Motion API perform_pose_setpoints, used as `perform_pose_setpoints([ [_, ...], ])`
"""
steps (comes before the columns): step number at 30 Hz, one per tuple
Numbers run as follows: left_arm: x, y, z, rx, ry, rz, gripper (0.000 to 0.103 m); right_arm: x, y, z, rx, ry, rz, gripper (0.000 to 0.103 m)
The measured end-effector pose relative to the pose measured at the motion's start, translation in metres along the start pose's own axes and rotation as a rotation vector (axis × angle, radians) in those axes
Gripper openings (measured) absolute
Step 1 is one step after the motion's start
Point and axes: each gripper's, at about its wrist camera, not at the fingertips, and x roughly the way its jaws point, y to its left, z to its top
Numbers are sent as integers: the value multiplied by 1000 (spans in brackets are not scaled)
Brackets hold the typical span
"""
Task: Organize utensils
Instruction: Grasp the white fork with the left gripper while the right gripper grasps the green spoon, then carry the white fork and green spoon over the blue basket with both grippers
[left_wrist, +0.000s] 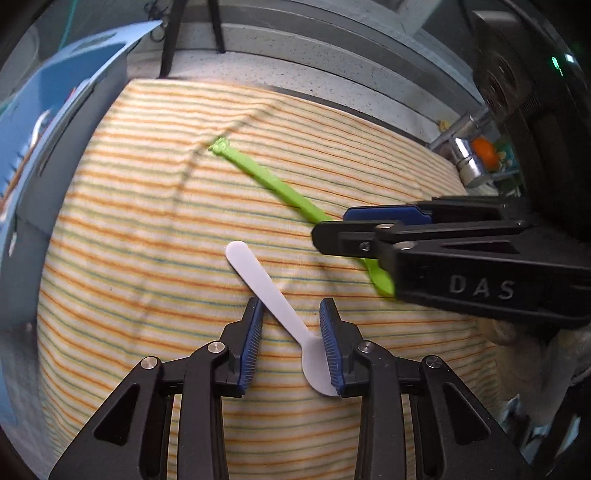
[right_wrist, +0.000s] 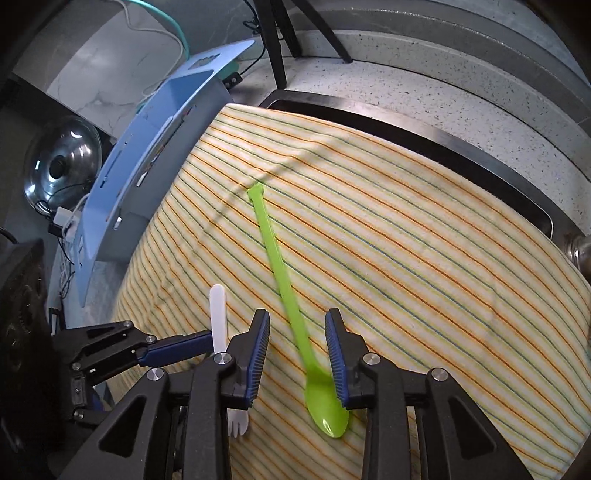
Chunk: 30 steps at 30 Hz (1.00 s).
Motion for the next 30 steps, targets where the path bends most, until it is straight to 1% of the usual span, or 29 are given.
perform_pose_setpoints([
  [2,2,-2,1,38,-8,36,18,0,0,1,-3,-1,-8,28],
  [3,2,0,1,39,-9,29,15,0,0,1,-4,1,-12,27],
  [4,2,3,2,38,-10,25,14,0,0,1,-6,2,-23,23],
  [5,0,7,1,41,-10,22,12,0,-1,2,-9,4,-41,16],
  [8,-2,13,-1,59,-10,25,9,-2,-5,1,2,5,-43,10],
  [10,-4,18,-2,67,-11,29,9,-5,-8,-3,17,0,-41,10],
  [13,-8,28,-5,43,-12,7,8,-7,-9,-12,46,-9,-36,8],
  [14,-9,31,-6,33,-15,0,8,-9,-10,-16,68,-14,-27,6],
  [17,-13,41,-10,16,-27,-13,8,-11,-15,-28,147,-36,16,6],
  [23,-22,56,-16,-32,-50,-46,8,-19,-23,-45,276,-90,67,6],
  [27,-39,68,-13,-34,-75,-63,8,-29,-13,-43,294,-129,77,6],
  [30,-53,72,-9,-24,-99,-66,8,-37,-3,-38,277,-153,81,6],
])
